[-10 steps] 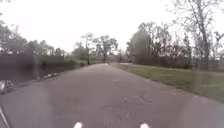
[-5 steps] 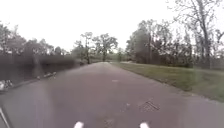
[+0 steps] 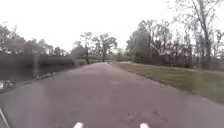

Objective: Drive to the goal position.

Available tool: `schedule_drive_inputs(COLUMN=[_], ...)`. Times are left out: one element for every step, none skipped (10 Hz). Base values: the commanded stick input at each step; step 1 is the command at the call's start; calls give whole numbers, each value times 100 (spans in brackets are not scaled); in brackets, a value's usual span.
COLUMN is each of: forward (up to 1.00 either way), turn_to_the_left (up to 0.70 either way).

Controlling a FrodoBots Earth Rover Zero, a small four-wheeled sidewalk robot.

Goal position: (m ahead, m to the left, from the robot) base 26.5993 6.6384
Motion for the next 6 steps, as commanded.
schedule_drive_inputs(forward=[70, 70, 70, 70, 70, 70], turn_to_the_left=[0, 0, 0, 0, 0, 0])
